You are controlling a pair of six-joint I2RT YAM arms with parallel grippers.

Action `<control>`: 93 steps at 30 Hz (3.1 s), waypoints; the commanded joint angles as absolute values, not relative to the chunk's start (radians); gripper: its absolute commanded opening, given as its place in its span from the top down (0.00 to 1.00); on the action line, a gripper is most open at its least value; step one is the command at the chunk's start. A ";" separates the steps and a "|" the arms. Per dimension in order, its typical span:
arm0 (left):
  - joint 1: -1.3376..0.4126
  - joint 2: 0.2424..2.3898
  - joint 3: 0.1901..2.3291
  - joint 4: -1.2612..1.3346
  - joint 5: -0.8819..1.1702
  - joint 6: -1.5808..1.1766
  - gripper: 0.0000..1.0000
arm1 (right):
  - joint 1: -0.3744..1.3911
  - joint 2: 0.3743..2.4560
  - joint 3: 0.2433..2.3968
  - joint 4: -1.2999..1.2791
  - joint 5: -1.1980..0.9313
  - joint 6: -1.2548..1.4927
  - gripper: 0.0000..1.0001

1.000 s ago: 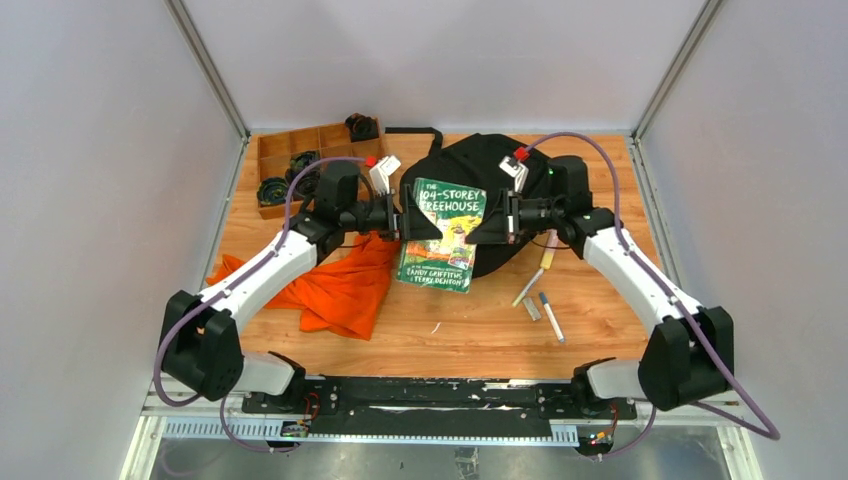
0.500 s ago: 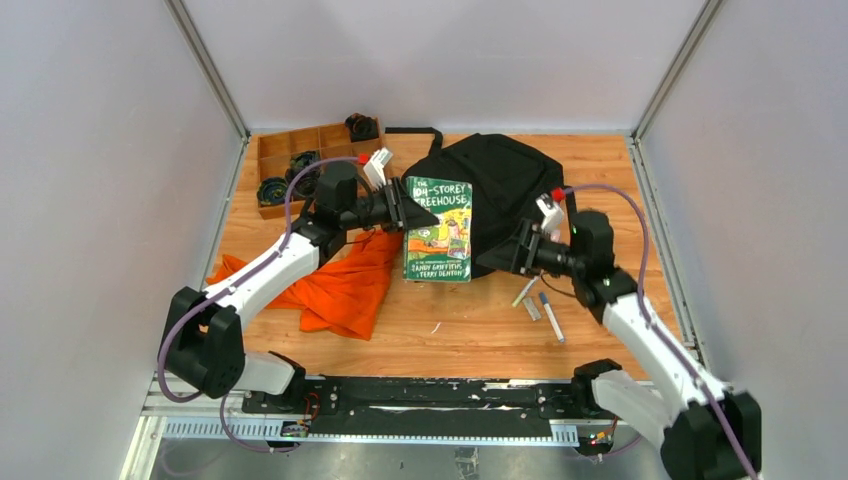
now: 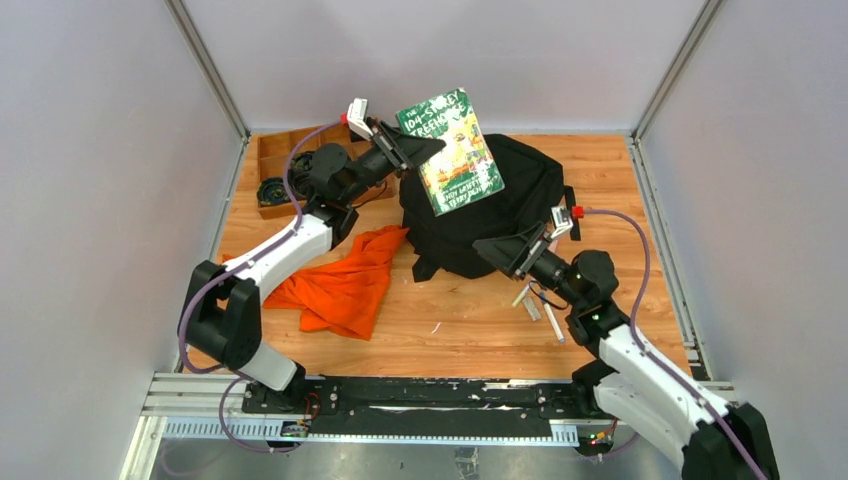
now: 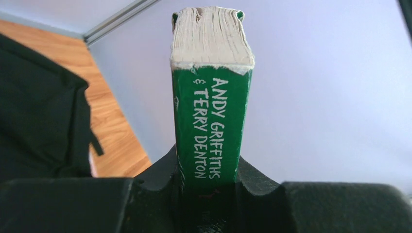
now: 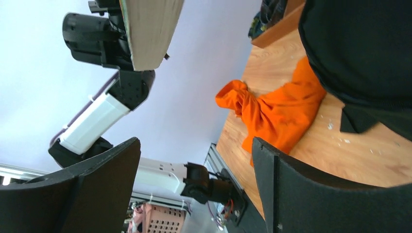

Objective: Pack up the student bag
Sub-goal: Pick up the book from the center of the board, then place the book in the student bag.

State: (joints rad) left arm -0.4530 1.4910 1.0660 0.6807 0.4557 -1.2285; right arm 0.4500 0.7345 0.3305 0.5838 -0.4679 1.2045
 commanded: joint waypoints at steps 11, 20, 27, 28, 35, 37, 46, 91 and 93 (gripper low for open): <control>-0.462 1.486 1.130 0.888 0.425 -1.388 1.00 | 0.474 1.083 0.582 0.998 -0.478 1.150 0.11; -0.462 1.477 1.107 0.923 0.427 -1.409 1.00 | 0.474 1.214 0.665 1.149 -0.421 1.204 0.13; -0.462 1.475 1.105 0.894 0.458 -1.376 1.00 | 0.471 1.313 0.673 1.261 -0.404 1.293 0.90; -0.462 1.474 1.109 0.876 0.468 -1.364 1.00 | 0.469 1.320 0.662 1.266 -0.396 1.303 1.00; -0.462 1.462 1.103 0.757 0.501 -1.285 1.00 | 0.436 1.315 0.571 1.305 -0.366 1.354 0.99; -0.461 1.458 1.091 0.748 0.489 -1.280 1.00 | 0.434 1.308 0.577 1.297 -0.371 1.346 0.86; -0.461 1.457 1.068 0.782 0.460 -1.311 1.00 | 0.433 1.329 0.645 1.305 -0.374 1.359 0.44; -0.400 1.710 1.318 -0.248 0.219 -0.843 0.31 | -0.019 0.476 0.808 -0.515 -0.432 0.654 1.00; -0.400 1.719 1.346 -0.242 0.219 -0.827 0.45 | -0.019 0.481 0.811 -0.547 -0.456 0.642 1.00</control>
State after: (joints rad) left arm -0.4007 1.7195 1.2778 -0.2955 0.2115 -0.8433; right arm -0.0063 0.4938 0.7639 -0.5518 -0.4114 0.6796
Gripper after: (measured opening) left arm 0.653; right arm 0.296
